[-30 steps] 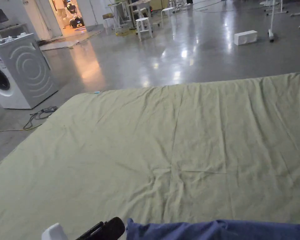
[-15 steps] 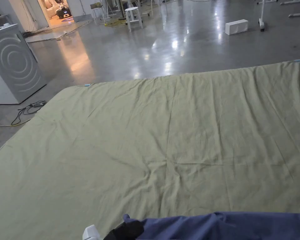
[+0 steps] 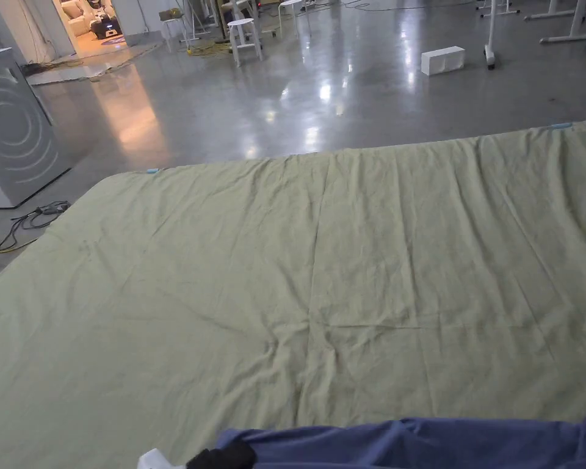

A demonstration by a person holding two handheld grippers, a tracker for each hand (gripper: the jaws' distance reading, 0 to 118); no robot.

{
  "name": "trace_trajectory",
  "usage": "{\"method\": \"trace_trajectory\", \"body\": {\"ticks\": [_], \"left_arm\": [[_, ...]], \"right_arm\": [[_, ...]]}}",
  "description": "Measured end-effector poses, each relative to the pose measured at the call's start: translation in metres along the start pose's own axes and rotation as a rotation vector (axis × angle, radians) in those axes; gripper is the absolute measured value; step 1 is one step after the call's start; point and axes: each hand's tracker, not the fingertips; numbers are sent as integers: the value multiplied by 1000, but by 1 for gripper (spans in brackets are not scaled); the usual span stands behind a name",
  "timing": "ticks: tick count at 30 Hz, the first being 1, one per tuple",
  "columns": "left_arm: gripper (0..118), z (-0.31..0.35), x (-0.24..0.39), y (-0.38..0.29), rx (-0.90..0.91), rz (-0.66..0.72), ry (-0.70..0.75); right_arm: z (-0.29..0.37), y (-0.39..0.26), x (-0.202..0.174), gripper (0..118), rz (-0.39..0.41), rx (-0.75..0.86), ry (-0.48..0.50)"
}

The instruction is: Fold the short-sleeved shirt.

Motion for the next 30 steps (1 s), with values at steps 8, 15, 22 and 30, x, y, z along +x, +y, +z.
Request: {"method": "trace_trajectory", "body": {"ticks": [8, 15, 22, 30], "left_arm": [[8, 89, 2, 51, 178, -115, 116], [8, 82, 78, 8, 98, -357, 35], [9, -48, 131, -115, -213, -630, 6], [75, -97, 142, -162, -286, -712, 59]], "right_arm": [[-9, -5, 3, 0, -36, -5, 35], [-12, -10, -5, 0, -58, -5, 67], [11, -14, -1, 0, -42, 9, 33], [30, -39, 24, 0, -127, -31, -35]]}}
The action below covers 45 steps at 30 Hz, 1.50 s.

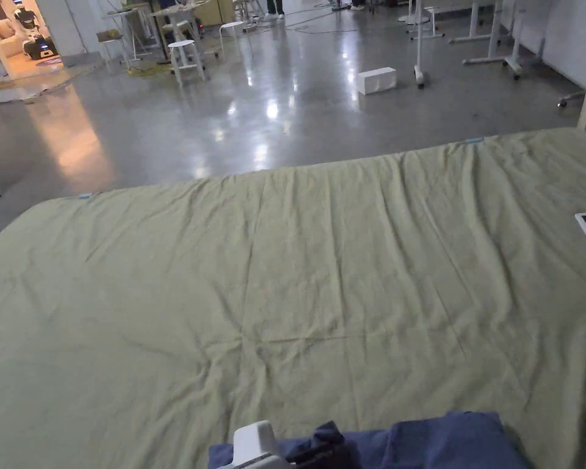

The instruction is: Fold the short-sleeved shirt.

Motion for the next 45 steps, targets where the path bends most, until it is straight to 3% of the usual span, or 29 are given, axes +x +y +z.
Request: {"method": "trace_trajectory", "body": {"ticks": [1, 2, 5, 6, 7, 8, 9, 13, 17, 22, 23, 25, 26, 27, 29, 30, 33, 36, 39, 42, 44, 45], "left_arm": [[96, 11, -1, 5, 45, 26, -88], [100, 20, -3, 9, 76, 43, -127], [98, 56, -21, 20, 207, 142, -90], [90, 63, -30, 21, 250, 201, -65], [60, 63, -38, 20, 268, 252, -58], [21, 59, -42, 18, 257, 289, -64], [2, 52, -46, 14, 225, 310, -50], [2, 0, -34, -11, 40, 267, -98], [0, -56, -13, -39, -132, 186, -16], [1, -45, -5, -28, -77, 184, 15], [6, -32, -4, -24, -33, 139, -24], [35, 1, -11, -12, 51, 108, -81], [43, 18, -21, -5, 94, 141, -93], [43, 33, -32, 2, 123, 162, -107], [88, 59, -64, 10, 168, 248, -76], [100, 70, -77, 12, 189, 279, -58], [101, 93, -127, 12, 221, 423, -5], [101, 89, -156, 2, 135, 563, -19], [90, 69, -160, -9, 87, 588, -58], [58, 44, -146, -15, 52, 589, -159], [15, 32, -136, -17, 57, 541, -102], [15, 29, -138, -17, 56, 526, -89]], "right_arm": [[0, -3, 3, 0, -9, -7, -4], [0, -5, 5, 0, -18, -10, -5], [-1, -10, 9, 0, -48, -19, 8], [-1, -11, 9, 0, -51, -21, 11], [-2, -11, 9, 0, -54, -24, 14], [-3, -12, 8, 0, -55, -25, 15], [-4, -12, 7, 0, -55, -29, 17], [-3, -10, 0, 0, -25, -34, 13], [-1, -11, -2, 0, -1, -38, 20], [-1, -10, -4, 0, 6, -48, 24], [-1, -11, -3, 0, -2, -49, 34], [-5, -11, -4, 0, -7, -53, 42], [-6, -12, -5, 0, -6, -53, 43], [-8, -13, -5, 0, -7, -53, 49], [-11, -13, -7, 0, -12, -53, 67], [-12, -13, -8, 0, -11, -52, 71], [-12, -10, -11, 0, -5, -50, 80], [-11, -10, -12, 0, 2, -55, 84], [-11, -10, -13, 0, 9, -64, 74], [-10, -9, -14, 0, 14, -68, 64], [-7, -6, -17, 0, 33, -73, 51], [-5, -5, -18, 0, 50, -74, 40]]}}
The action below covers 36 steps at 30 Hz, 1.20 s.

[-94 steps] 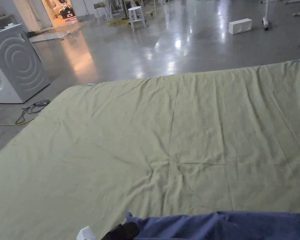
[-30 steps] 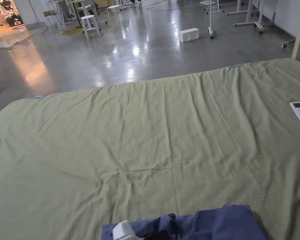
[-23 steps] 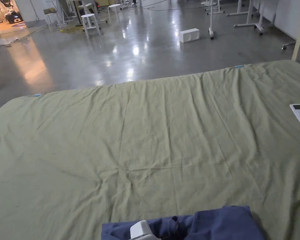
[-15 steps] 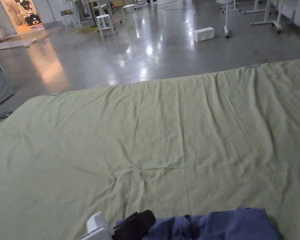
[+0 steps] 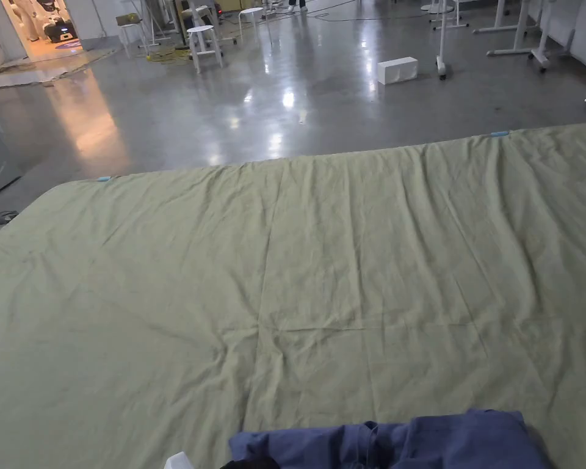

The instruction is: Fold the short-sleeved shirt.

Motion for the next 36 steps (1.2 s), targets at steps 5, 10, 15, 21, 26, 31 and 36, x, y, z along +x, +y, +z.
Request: {"method": "trace_trajectory", "body": {"ticks": [5, 10, 15, 21, 26, 31, 36], "left_arm": [[14, 29, -2, 7, 113, 41, -70], [13, 89, -7, 35, 213, -3, -69], [13, 140, 16, 57, 237, -242, 100], [13, 78, 100, 13, 111, -397, -40], [14, -36, 155, -55, -134, -484, -6], [38, -108, 158, -92, -217, -549, 221], [93, -68, 154, -67, -172, -264, -154]], "right_arm": [[4, 1, 0, 0, 10, -9, -12], [-4, 4, -4, 0, -4, -10, 9], [-14, 9, -15, 0, 15, 1, 64], [-8, 7, -21, 0, 16, 15, 79], [10, -1, -10, 0, 49, 0, 7], [30, -14, 12, 0, 29, -9, -69], [31, -28, 28, 0, -39, -32, -91]]}}
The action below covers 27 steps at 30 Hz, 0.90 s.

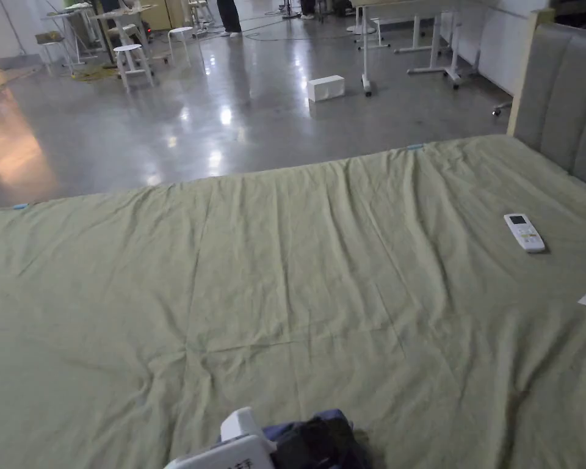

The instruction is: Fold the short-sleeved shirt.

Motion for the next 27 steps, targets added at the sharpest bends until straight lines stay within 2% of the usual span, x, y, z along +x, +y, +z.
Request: {"method": "trace_trajectory", "body": {"ticks": [2, 3, 4, 5, 7, 8, 10, 12, 14, 15, 16, 19, 20, 23, 26, 27], "left_arm": [[90, 24, 2, 10, 82, 21, -3], [78, 34, 1, 12, 121, 26, 23], [35, 39, -2, 14, 163, 25, 55], [35, 38, -3, 15, 158, 1, 86], [1, 20, -4, 7, 128, -30, 165], [1, 7, -13, -1, 83, -27, 180], [1, -25, -30, -16, -42, 3, 71], [1, -57, -25, -30, -143, 31, 136], [0, -84, -31, -46, -250, -77, 252], [0, -91, -26, -50, -250, -142, 277], [0, -90, -25, -50, -207, -186, 226], [0, -76, -11, -38, -207, -122, 232], [0, -67, -4, -35, -169, -161, 205], [0, -13, 14, -22, -48, -240, 51], [0, 48, 11, -13, 81, -230, 4], [0, 69, 8, -10, 97, -222, 38]], "right_arm": [[-3, -3, 2, 0, -13, -4, 12], [-4, -3, 2, 0, -14, -5, 13], [-6, -3, 1, 0, -15, -7, 17], [-7, -3, 0, 0, -14, -9, 24], [-9, -2, -4, 0, -9, -7, 30], [-8, -1, -7, 0, -3, -5, 36], [-7, 0, -11, 0, 15, 0, 39], [-6, 0, -14, 0, 23, -3, 43], [-4, -2, -16, 0, 33, -7, 48], [-5, -2, -16, 0, 31, -12, 49], [-5, -3, -16, 0, 27, -20, 50], [-9, -3, -17, 0, 19, -34, 59], [-12, -2, -17, 0, 6, -37, 78], [-32, 9, -23, 0, -32, -26, 148], [-72, 23, -34, 0, -96, -50, 239], [-87, 29, -41, 0, -95, -72, 252]]}}
